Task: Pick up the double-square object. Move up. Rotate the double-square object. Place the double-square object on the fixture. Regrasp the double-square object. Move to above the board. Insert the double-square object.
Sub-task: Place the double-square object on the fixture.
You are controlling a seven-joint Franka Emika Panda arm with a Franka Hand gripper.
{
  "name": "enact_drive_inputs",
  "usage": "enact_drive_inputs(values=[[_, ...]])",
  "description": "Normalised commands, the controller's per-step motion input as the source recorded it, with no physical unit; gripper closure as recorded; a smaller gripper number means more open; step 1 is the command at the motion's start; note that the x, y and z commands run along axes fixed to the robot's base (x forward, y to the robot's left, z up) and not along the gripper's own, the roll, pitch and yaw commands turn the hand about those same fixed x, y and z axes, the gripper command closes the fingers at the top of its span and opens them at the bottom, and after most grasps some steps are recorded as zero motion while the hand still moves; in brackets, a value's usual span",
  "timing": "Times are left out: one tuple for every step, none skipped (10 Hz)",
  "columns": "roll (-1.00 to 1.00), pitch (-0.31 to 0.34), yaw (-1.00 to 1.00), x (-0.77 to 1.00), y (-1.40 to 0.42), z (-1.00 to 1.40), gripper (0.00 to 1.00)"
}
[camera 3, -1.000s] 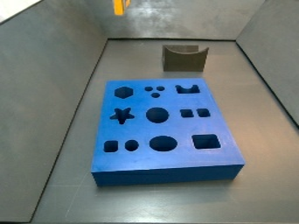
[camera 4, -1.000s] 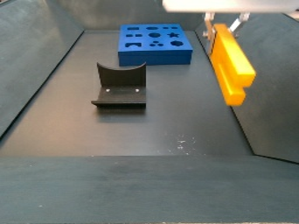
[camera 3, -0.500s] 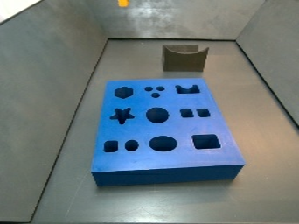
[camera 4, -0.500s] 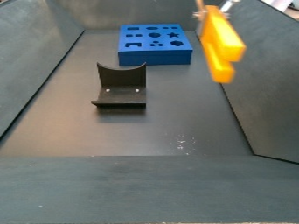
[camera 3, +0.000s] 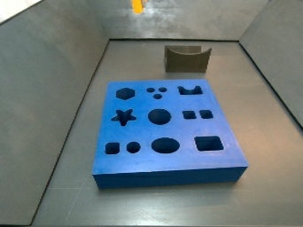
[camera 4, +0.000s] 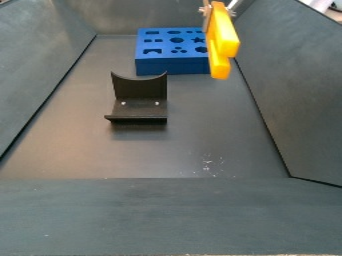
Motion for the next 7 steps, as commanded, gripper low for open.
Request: enact_drive_inputs(values=[[-0.08, -0.015, 0.02, 1.0, -0.24, -0.06, 1.0], [-0.07, -0.01, 0.02, 1.0, -0.21, -0.06, 1.0], [-0.07, -0.004, 0.02, 1.0, -0.17, -0.06, 1.0], [-0.07, 0.002, 0.02, 1.0, -0.15, -0.05, 1.0], [-0.08, 0.005, 0.02, 1.0, -0.13, -0.05, 1.0], [-0.08, 0.017, 0.02, 1.0, -0.09, -0.05, 1.0], [-0.08, 0.02, 0.02, 1.0, -0.08, -0.04, 1.0]])
